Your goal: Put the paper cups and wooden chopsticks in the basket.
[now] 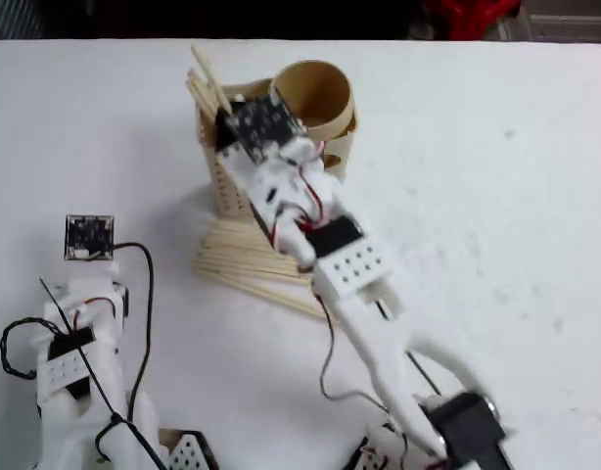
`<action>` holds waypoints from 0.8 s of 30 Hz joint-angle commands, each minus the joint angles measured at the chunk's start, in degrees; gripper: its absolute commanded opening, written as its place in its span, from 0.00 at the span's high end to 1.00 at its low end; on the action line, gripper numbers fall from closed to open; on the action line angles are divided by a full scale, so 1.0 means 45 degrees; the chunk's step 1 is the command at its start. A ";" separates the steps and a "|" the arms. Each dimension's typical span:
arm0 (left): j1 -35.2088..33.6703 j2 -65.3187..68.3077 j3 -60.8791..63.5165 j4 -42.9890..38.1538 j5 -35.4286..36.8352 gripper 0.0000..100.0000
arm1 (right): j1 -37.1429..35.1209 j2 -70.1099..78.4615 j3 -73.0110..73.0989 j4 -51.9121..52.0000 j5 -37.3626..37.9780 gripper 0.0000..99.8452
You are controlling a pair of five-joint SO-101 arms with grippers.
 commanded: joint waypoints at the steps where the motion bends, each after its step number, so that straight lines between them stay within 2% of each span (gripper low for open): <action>1: 0.0010 -0.0303 -0.0078 -0.0137 -0.0078 0.85 | 0.0127 -0.2042 0.0918 -0.0225 -0.0098 0.93; 5: 0.0010 -0.0303 -0.0078 -0.0137 -0.0078 0.85 | 0.0049 -0.3077 0.1153 0.1162 -0.0059 0.82; 11: 0.0010 -0.0303 -0.0078 -0.0137 -0.0078 0.85 | 0.0049 -0.4542 0.1231 0.4366 -0.0117 0.82; 15: 0.0010 -0.0303 -0.0078 -0.0137 -0.0078 0.85 | -0.0322 -0.6007 0.1192 0.7746 -0.0078 0.82; 18: 0.0010 -0.0303 -0.0078 -0.0137 -0.0078 0.85 | -0.1006 -0.6496 0.1211 1.0501 0.0000 0.86; 21: 0.0010 -0.0303 -0.0078 -0.0137 -0.0078 0.85 | -0.1944 -0.5949 0.1621 1.1810 0.1172 0.89; 24: 0.0010 -0.0303 -0.0078 -0.0137 -0.0078 0.85 | -0.2295 -0.4523 0.2403 1.1692 0.2462 0.87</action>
